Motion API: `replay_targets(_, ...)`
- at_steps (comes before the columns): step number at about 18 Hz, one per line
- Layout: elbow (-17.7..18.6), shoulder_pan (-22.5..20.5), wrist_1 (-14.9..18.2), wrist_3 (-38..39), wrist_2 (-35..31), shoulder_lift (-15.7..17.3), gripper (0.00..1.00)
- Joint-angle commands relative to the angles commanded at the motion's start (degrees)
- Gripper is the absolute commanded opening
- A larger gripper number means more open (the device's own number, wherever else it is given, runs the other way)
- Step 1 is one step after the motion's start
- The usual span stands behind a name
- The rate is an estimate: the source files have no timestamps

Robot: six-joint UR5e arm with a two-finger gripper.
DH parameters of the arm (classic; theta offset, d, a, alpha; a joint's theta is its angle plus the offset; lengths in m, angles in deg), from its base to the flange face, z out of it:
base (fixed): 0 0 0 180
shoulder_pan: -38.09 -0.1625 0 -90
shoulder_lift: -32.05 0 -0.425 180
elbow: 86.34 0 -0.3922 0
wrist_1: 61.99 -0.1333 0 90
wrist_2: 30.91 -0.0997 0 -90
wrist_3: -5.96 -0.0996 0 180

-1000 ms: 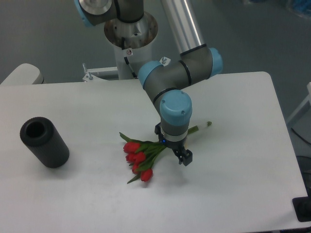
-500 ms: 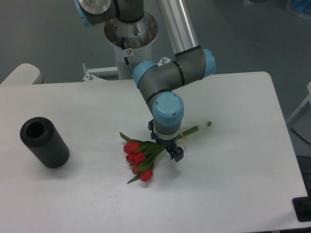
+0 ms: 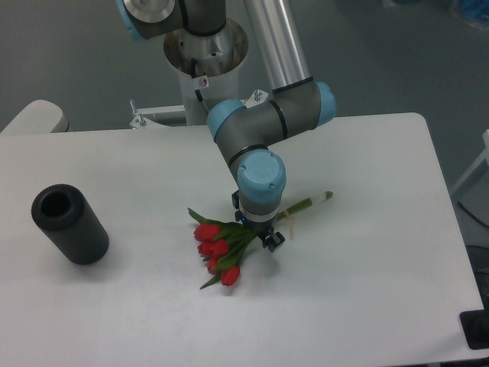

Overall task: Pick up the flowers from the table
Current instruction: 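Close the gripper around the tulip stems, then lift the held tulips up off the table and pull them back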

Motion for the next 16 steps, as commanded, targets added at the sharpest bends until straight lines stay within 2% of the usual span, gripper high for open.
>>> replay_targets(1, -0.09, 0.00, 0.00, -0.09, -0.53, 0.00, 0.16)
replay_targets(5, -0.62, -0.26, 0.09, 0.09, -0.71, 0.52, 0.04)
replay_targets(8, -2.63, -0.96, 0.61, -0.09, -0.80, 0.79, 0.00)
replay_targets(11, -6.49, -1.23, 1.67, 0.00, -0.71, 0.09, 0.00)
replay_targets(16, -15.19, -1.23, 6.85, 0.79, -0.62, -3.42, 0.00)
